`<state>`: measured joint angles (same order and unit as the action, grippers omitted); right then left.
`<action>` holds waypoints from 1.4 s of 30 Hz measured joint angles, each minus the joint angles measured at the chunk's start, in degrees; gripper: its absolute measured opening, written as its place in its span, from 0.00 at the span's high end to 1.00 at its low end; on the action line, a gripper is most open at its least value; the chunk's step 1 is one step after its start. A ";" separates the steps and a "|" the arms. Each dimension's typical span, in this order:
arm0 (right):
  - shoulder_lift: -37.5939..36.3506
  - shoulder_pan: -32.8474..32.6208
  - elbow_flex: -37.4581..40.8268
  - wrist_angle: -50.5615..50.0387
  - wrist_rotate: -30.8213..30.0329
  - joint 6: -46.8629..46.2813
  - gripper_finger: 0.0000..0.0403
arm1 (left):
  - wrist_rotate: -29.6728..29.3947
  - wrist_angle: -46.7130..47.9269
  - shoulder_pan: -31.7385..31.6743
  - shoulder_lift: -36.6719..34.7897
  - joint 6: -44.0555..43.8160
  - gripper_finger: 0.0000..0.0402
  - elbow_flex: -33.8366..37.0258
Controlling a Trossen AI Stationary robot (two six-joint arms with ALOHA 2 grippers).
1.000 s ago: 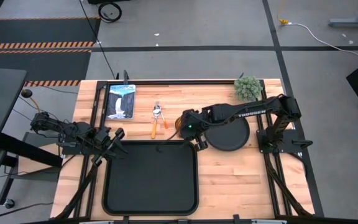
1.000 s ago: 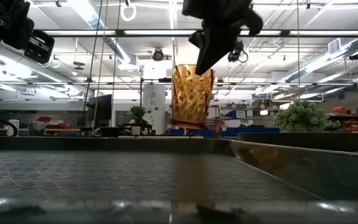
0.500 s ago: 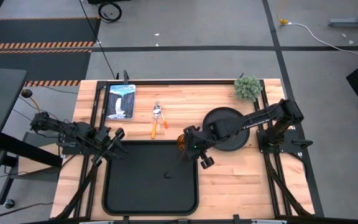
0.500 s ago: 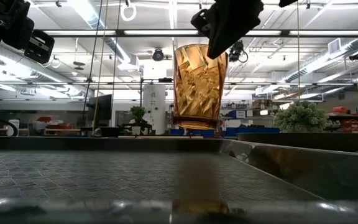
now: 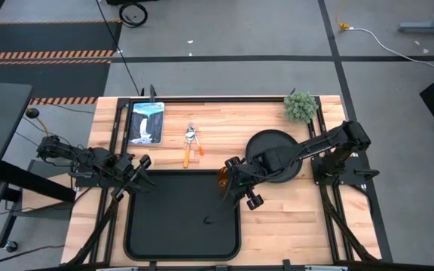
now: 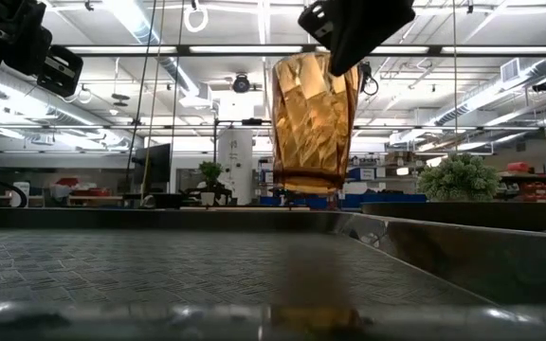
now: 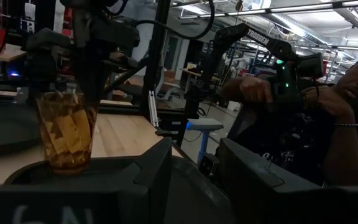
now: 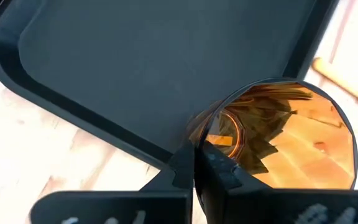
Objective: Pick and place plate/cup/fork/spoon on tray
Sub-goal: Put the orange cup on the top right of the black serving tray, then put the black plate below the orange cup on the black serving tray
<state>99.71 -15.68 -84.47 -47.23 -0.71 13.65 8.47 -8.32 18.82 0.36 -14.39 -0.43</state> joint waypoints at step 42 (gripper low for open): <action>1.56 1.53 0.04 -0.15 -3.21 -1.50 0.72 | 0.00 -0.63 -0.01 0.00 0.00 0.65 -0.01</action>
<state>101.27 -14.15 -84.42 -47.39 -3.93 12.15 8.47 -8.95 18.81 0.36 -14.39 -0.44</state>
